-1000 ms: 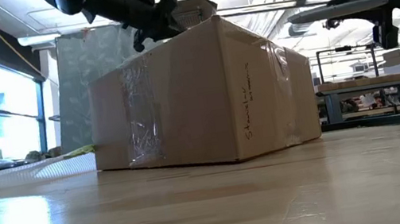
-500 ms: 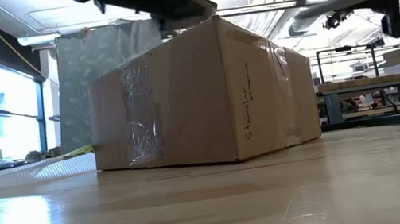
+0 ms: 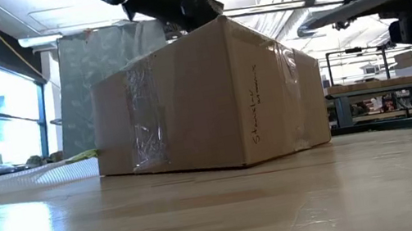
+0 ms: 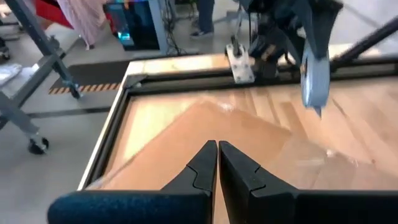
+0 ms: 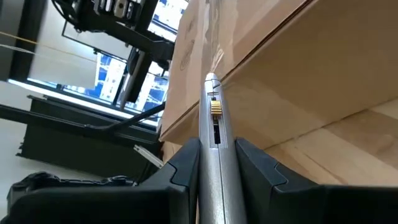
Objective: Unpack boxes
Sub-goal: Open the cardboard box using the silver cutter
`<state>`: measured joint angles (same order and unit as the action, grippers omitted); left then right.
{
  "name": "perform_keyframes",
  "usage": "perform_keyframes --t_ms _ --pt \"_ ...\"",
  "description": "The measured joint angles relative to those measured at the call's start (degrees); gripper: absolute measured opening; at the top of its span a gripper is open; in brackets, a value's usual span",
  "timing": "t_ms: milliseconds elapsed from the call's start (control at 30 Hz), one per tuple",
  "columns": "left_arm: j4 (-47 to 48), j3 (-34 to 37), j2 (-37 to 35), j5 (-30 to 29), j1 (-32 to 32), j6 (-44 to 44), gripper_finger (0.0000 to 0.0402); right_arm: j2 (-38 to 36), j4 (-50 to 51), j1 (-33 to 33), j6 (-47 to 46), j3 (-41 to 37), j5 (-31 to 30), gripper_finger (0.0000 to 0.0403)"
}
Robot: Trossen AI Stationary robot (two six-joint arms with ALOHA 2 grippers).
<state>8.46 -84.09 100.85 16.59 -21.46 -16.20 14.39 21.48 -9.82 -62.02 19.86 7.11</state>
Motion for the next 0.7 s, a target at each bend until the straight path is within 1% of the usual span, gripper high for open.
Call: perform_keyframes --t_ms 167,333,467,533,600,700 --pt "6.9 -0.1 -2.8 -5.7 0.2 -1.0 0.0 0.1 1.2 0.0 1.0 0.0 -0.4 0.0059" --pt "13.7 0.1 -4.8 -9.3 0.7 2.5 0.0 0.3 3.0 0.0 2.2 0.0 -1.0 0.0059" --pt "14.1 2.2 -6.7 -10.0 1.7 4.6 0.0 0.3 3.1 0.0 4.1 0.0 -1.1 0.0059" --pt "13.7 3.3 -7.3 -11.4 1.9 5.7 0.0 0.3 3.1 0.0 4.5 0.0 -1.1 0.0059" --pt "11.7 4.7 -7.9 -12.8 2.1 6.6 0.0 0.3 3.1 0.0 5.1 0.0 -1.1 0.0059" --pt "8.1 6.4 -8.4 -13.0 1.6 7.4 0.0 0.3 3.1 0.0 5.6 0.0 -1.3 0.0059"
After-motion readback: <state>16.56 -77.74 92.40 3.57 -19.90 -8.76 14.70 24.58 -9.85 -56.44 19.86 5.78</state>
